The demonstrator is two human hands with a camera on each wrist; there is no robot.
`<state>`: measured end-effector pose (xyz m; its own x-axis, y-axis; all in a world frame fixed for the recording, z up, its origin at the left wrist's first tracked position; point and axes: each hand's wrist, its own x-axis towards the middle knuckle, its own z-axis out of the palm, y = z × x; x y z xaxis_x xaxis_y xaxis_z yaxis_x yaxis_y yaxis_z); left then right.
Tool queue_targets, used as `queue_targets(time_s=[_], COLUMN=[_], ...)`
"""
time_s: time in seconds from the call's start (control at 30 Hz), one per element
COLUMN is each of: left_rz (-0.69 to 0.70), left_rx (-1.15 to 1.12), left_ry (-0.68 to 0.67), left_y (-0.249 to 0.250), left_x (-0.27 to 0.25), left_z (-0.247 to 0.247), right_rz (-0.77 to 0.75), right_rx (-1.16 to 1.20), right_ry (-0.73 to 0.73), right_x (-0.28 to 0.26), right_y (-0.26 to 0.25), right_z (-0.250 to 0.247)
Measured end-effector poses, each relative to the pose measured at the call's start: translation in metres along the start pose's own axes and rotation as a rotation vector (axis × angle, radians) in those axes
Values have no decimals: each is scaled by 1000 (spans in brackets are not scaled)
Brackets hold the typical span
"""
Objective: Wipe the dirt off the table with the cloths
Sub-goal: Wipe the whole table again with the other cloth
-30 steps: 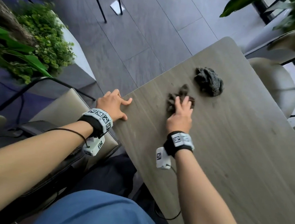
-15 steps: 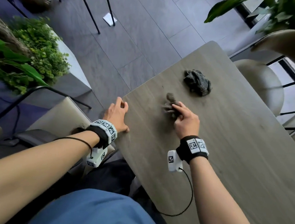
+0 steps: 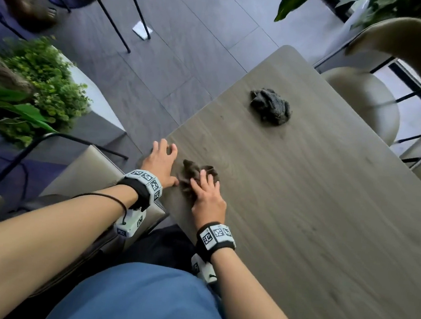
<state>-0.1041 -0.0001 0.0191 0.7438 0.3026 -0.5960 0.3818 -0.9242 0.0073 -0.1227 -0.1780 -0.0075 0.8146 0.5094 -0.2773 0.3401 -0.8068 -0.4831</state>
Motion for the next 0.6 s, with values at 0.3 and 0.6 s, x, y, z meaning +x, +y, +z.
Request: queue_targets(time_s=[0.3, 0.6], left_rz=[-85, -90], left_rx=[-38, -131], left_ry=[-39, -36], left_y=[10, 8], left_x=[-13, -9], left_z=[-13, -5], right_rz=[157, 526], right_rx=[188, -41], right_ry=[298, 165], right_x=[33, 29], right_y=[94, 98], right_z=[-98, -75])
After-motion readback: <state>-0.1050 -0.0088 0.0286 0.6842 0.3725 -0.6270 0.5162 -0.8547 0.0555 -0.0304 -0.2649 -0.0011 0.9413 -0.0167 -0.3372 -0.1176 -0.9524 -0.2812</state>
